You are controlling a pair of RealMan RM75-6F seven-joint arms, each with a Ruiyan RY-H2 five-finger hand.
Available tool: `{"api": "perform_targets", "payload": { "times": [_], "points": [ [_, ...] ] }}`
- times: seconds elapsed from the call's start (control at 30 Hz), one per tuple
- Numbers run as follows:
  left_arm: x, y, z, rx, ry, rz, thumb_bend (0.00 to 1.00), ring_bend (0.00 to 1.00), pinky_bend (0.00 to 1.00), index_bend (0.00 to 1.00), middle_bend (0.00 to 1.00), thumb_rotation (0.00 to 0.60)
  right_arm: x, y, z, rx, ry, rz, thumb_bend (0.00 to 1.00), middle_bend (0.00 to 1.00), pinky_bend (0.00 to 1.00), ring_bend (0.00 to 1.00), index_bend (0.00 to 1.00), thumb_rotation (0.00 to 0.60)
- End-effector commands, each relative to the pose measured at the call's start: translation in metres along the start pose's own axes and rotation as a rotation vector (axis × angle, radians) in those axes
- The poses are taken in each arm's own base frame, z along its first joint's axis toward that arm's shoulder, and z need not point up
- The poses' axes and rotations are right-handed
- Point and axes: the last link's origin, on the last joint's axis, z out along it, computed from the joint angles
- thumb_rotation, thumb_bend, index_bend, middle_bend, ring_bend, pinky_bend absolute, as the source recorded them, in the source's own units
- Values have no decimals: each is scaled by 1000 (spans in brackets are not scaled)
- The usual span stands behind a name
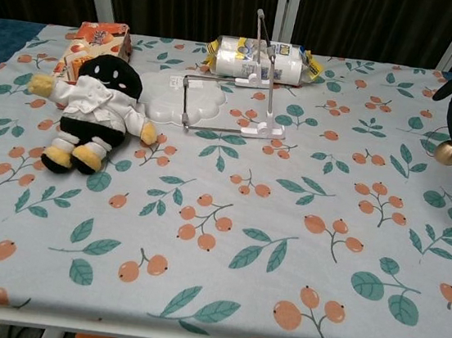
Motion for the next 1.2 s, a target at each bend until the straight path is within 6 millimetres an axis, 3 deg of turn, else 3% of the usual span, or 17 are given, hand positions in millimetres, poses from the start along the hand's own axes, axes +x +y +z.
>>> {"api": "perform_targets", "payload": {
  "times": [0.03, 0.93, 1.2],
  "points": [
    [1, 0, 0, 0, 4, -1, 62, 0, 23, 84, 44, 600, -4, 11, 3, -63, 18, -170, 442, 169, 0, 0, 733, 600],
    [-2, -5, -1, 13, -1, -10, 62, 0, 23, 84, 44, 600, -44, 17, 23, -111, -111, -206, 439, 163, 0, 0, 719, 600],
    [-2, -7, -2, 15, 1, -14, 62, 0, 23, 84, 44, 600, -46, 15, 24, -108, -113, -211, 434, 162, 0, 0, 719, 600]
  ]
}}
